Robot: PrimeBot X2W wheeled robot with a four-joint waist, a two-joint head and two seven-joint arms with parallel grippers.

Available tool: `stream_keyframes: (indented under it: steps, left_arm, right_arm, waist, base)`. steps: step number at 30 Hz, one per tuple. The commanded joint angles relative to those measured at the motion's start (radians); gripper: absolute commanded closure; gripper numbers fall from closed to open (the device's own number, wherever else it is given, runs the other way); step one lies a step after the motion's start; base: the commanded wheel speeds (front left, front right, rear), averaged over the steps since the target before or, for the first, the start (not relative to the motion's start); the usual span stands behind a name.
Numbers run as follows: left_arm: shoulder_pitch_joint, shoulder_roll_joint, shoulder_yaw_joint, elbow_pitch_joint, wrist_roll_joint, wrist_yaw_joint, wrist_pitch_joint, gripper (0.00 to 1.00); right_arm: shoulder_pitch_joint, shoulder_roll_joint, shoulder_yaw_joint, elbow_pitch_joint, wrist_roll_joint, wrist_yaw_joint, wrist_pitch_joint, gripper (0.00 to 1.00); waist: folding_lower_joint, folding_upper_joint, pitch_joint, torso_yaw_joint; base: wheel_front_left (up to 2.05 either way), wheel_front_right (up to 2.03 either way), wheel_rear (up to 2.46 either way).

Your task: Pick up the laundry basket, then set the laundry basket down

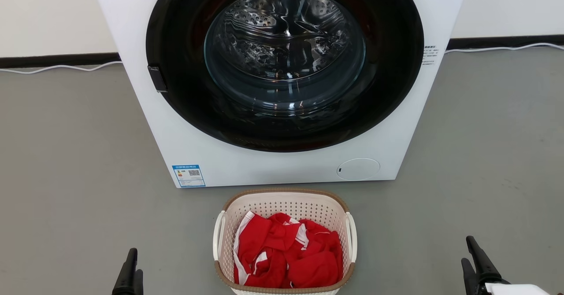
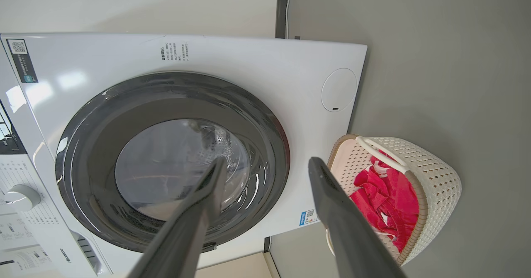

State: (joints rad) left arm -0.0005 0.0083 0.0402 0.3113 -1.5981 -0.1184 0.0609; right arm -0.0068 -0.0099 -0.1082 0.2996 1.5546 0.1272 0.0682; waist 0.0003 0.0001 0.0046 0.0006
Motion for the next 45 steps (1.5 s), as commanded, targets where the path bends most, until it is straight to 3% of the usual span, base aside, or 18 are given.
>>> stream_keyframes:
  steps: [1, 12, 23, 45]
  left_arm:
    - [-0.02, 0.012, 0.0, -0.03, 0.006, -0.002, -0.004, 0.0]
    - [-0.013, 0.015, -0.016, -0.034, 0.064, -0.003, -0.034, 0.0]
    - [-0.008, 0.018, -0.023, -0.046, 0.193, -0.004, -0.069, 0.0]
    - [0.007, 0.024, -0.059, -0.088, 0.563, -0.006, -0.133, 0.0]
  right_arm:
    - [-0.01, -0.015, 0.004, -0.033, -0.013, 0.001, -0.012, 0.0]
    - [-0.004, -0.017, 0.017, -0.052, -0.126, 0.001, -0.041, 0.0]
    - [0.0, -0.022, 0.034, -0.077, -0.334, 0.001, -0.076, 0.0]
    - [0.002, -0.042, 0.067, -0.122, -0.77, 0.002, -0.14, 0.0]
  waist:
    - [-0.0002, -0.0001, 0.0, 0.0]
    - [-0.0002, -0.0001, 0.001, 0.0]
    - [-0.0002, -0.0001, 0.0, 0.0]
    - [-0.0002, -0.0001, -0.001, 0.001]
  base:
    - [0.0, 0.0, 0.0]
    - [0.0, 0.0, 0.0]
    - [0.0, 0.0, 0.0]
    - [0.0, 0.0, 0.0]
